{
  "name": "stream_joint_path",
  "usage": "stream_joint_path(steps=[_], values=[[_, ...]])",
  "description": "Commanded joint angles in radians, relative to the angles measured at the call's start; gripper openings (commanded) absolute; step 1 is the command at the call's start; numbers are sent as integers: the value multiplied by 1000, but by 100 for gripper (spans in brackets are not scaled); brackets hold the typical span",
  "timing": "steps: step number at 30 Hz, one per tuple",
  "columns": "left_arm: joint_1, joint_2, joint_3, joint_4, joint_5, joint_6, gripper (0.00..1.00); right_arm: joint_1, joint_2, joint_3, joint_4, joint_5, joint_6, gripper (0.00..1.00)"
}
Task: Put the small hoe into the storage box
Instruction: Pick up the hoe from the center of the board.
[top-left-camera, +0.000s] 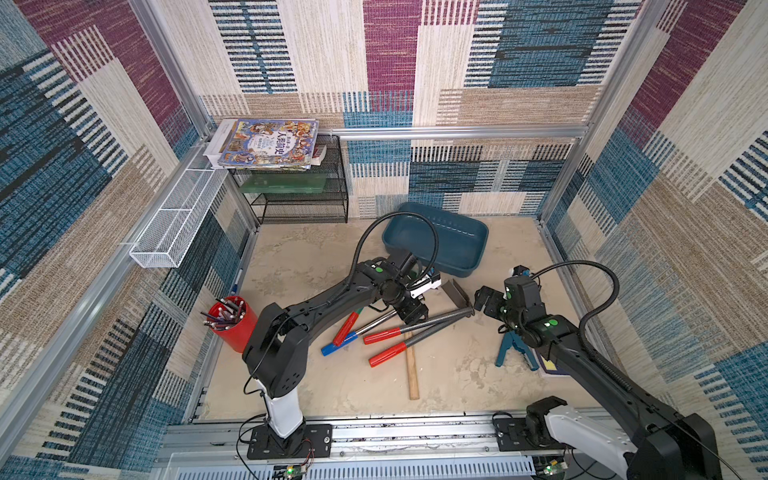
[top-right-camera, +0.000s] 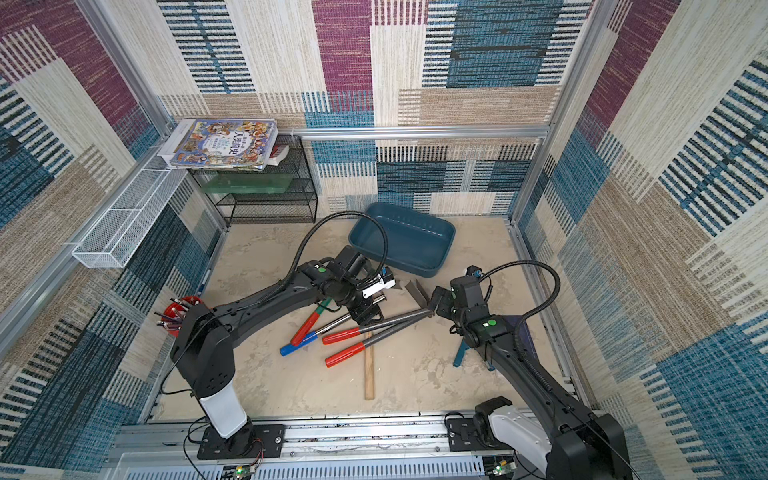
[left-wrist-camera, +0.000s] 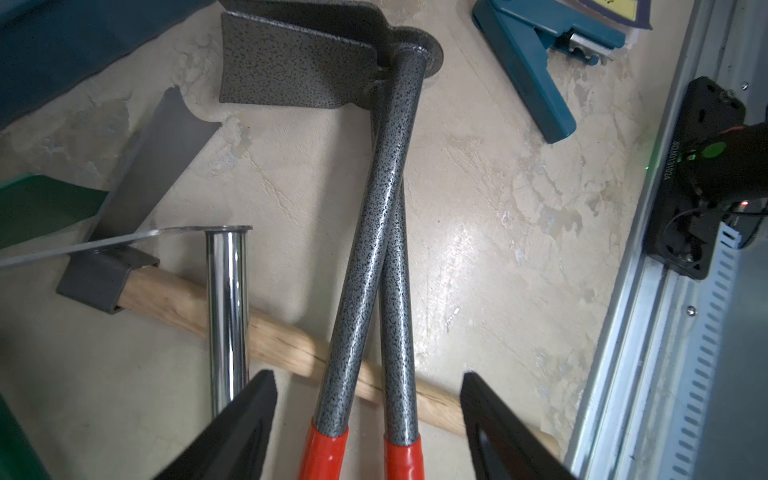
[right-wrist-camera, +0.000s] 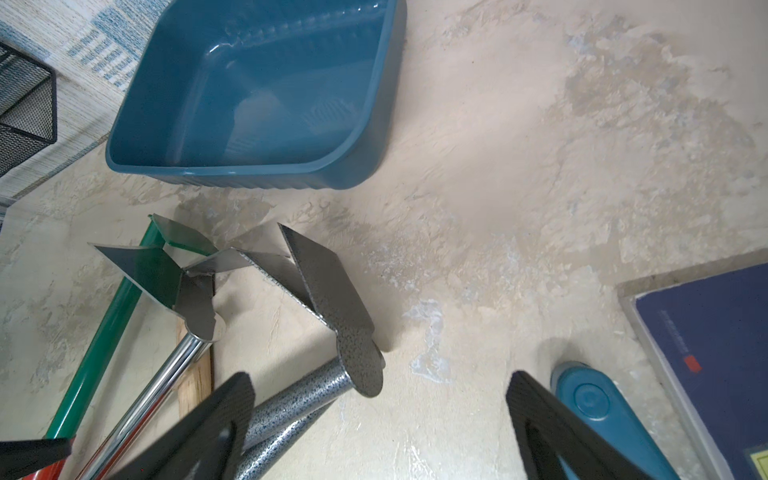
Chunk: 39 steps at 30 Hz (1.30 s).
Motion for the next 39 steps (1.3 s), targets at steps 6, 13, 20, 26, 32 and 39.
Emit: stream_joint_path(steps=[6, 13, 20, 26, 32, 39], values=[[-3, 88, 61, -55, -45, 83, 68, -38, -65, -31, -24, -37, 10, 99], [-5, 136, 67, -70, -52, 107, 63, -67, -99, -59, 0, -53, -8, 100], [-17, 154, 53, -68, -70, 117, 60, -81, -83, -57, 11, -82, -7, 100], [-24, 173, 41, -69, -93, 123, 59, -92, -50, -47, 13, -111, -3, 100], [-38, 193, 46, -68, -117, 126, 57, -99, -50, -56, 15, -118, -2, 100], [-49, 224, 59, -61, -140, 119, 54, -104, -63, -61, 10, -121, -4, 100]])
